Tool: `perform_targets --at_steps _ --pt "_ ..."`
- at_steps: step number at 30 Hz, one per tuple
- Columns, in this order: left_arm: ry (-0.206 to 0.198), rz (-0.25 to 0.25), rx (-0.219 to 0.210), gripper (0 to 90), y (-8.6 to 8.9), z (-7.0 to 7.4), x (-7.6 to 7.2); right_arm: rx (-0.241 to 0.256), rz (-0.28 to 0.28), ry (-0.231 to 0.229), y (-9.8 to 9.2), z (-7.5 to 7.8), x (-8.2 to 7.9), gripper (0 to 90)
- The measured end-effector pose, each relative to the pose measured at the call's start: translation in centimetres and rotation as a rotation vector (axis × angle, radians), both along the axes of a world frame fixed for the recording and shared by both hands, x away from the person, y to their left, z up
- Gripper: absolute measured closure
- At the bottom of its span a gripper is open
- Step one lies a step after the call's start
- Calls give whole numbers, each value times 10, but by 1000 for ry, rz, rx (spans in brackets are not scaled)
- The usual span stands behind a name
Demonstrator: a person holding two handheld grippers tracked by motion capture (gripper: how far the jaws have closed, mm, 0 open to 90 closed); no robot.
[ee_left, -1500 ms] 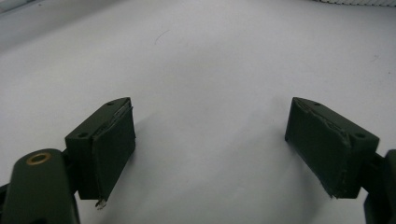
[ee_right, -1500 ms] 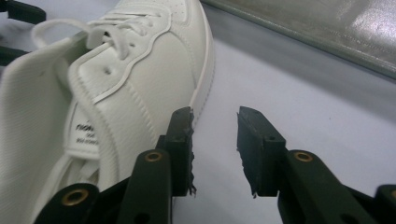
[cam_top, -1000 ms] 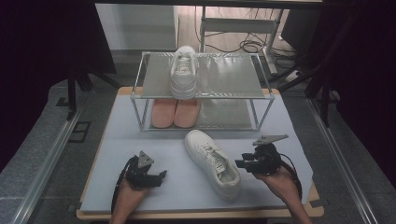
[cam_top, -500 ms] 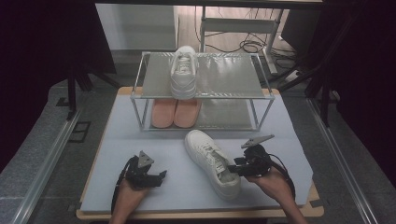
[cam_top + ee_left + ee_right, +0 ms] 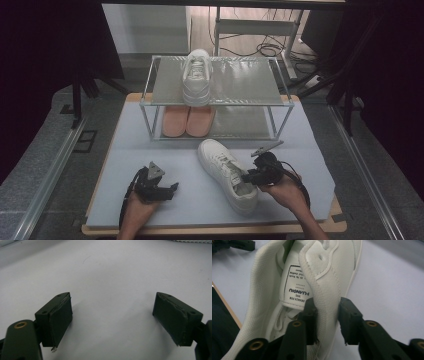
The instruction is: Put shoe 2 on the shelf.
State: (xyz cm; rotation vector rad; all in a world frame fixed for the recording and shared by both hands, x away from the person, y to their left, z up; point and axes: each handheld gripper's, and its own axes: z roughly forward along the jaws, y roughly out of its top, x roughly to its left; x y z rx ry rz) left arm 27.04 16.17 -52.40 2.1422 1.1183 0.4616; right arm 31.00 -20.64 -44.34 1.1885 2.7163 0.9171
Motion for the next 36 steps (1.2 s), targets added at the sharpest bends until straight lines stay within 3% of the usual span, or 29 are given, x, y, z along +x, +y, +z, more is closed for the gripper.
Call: perform_targets --at_steps 14,25,30,36 --pt "5 2 -3 160 0 0 0 248 -132 159 -28 -5 11 791" --pt "7 2 -4 160 0 0 0 430 -176 289 -45 -10 14 801" --pt "6 1 -5 160 0 0 0 478 -179 313 -49 -7 13 801" --pt "8 1 -7 160 0 0 1 530 -187 310 -56 3 11 799"
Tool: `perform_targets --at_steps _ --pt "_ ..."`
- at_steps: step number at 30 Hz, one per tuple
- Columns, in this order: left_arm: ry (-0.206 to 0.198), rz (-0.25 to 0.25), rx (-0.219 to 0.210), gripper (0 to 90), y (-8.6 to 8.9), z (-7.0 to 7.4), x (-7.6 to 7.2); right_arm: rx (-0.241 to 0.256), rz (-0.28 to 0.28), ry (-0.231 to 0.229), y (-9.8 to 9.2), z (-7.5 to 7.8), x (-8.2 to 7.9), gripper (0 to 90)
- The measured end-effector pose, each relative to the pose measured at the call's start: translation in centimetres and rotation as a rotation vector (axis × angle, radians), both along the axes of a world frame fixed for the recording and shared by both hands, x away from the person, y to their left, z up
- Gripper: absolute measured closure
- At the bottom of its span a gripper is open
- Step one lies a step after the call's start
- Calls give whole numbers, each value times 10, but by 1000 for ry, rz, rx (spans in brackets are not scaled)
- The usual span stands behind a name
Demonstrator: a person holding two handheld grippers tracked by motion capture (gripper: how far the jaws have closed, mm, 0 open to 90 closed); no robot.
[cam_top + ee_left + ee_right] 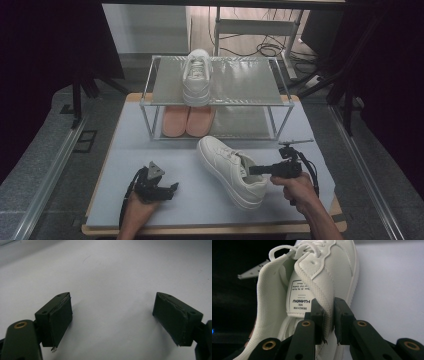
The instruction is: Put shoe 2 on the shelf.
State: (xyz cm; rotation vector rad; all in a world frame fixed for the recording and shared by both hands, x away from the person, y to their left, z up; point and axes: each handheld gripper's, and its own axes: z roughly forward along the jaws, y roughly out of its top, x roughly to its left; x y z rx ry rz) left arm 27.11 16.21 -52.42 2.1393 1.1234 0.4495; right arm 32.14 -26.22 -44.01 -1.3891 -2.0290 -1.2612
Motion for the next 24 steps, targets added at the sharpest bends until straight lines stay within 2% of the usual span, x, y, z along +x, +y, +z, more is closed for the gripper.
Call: perform_targets --at_steps 8,24 --pt "1 0 -1 160 0 0 0 71 -18 -3 -8 16 -2 799" --pt "0 0 0 160 0 0 0 183 -67 -13 -26 46 -4 798"
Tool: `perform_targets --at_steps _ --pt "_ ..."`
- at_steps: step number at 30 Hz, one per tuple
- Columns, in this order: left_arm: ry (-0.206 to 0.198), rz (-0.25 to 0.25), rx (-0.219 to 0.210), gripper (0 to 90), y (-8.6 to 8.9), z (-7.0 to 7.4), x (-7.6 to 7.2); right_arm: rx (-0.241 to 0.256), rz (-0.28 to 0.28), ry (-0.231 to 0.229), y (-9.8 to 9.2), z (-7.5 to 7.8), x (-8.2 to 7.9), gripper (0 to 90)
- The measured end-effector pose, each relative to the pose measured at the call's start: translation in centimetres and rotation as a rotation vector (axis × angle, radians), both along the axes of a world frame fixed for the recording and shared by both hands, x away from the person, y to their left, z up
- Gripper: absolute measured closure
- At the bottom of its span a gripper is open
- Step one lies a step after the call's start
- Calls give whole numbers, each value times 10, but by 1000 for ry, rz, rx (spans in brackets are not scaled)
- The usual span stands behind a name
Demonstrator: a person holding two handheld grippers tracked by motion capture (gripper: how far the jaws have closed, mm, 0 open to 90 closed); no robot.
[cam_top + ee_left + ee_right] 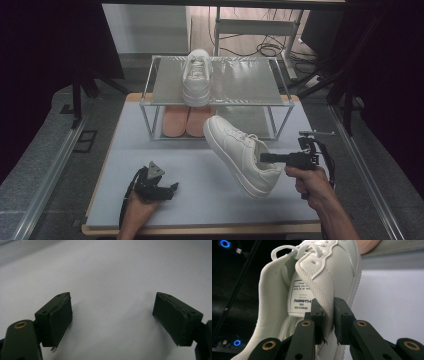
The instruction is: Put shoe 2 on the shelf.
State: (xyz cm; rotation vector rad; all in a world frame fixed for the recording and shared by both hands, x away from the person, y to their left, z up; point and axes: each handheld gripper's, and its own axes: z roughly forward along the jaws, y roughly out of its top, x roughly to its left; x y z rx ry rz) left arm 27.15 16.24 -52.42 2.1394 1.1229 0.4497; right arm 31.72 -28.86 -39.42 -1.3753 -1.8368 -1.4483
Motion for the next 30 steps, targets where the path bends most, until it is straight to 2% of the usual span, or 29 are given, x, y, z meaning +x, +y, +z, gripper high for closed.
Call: perform_targets --at_steps 17,22,30 --pt "1 -1 0 160 0 0 0 90 -55 -32 -20 37 -3 799" --pt "1 -1 0 160 0 0 0 111 -88 -41 -23 46 1 800" --pt "3 -1 -2 160 0 0 0 150 -138 -45 -20 54 14 799"
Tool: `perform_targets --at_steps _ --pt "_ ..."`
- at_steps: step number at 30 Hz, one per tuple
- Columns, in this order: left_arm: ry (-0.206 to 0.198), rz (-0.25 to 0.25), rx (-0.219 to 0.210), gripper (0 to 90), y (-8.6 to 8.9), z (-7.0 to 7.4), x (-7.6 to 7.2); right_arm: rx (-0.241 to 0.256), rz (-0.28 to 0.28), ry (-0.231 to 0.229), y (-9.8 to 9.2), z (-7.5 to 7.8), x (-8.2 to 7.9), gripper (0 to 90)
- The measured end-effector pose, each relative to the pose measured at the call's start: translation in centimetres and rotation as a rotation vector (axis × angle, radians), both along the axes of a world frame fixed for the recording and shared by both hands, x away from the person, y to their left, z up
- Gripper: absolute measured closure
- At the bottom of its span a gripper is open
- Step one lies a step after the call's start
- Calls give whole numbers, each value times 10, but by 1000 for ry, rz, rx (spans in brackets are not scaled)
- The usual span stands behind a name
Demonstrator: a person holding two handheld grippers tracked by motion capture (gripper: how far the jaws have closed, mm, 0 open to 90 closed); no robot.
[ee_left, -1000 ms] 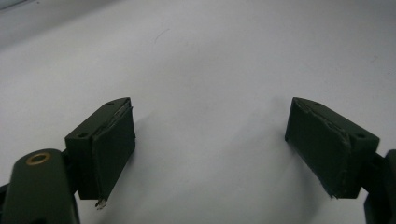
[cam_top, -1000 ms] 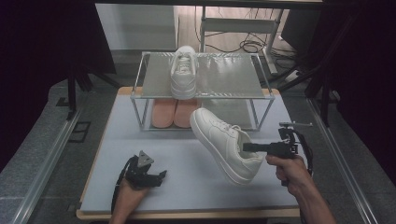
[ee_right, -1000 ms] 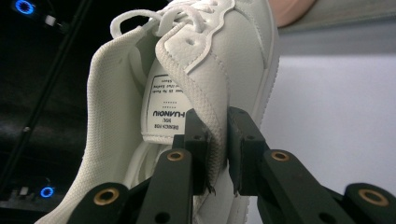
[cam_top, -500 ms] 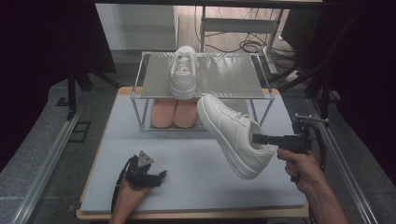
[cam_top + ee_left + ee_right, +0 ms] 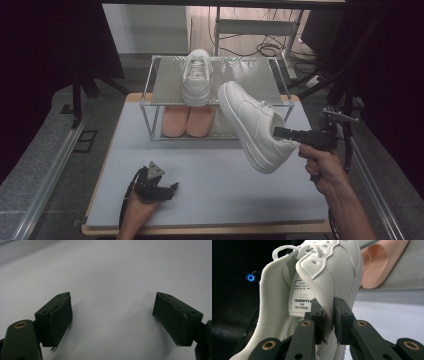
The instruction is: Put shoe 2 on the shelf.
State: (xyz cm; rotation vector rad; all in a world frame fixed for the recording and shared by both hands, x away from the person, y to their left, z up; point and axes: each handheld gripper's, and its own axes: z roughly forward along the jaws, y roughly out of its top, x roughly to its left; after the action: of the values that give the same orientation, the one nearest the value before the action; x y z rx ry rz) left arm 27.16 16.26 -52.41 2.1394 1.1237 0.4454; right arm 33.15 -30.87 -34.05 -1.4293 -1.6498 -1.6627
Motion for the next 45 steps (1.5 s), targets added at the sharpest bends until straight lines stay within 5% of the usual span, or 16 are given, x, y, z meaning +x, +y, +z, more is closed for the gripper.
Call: perform_targets --at_steps 21,45 --pt "-3 2 -1 160 0 0 0 5 -142 5 22 9 54 796" --pt "-4 2 -3 161 0 0 0 -103 -304 17 60 20 114 793"
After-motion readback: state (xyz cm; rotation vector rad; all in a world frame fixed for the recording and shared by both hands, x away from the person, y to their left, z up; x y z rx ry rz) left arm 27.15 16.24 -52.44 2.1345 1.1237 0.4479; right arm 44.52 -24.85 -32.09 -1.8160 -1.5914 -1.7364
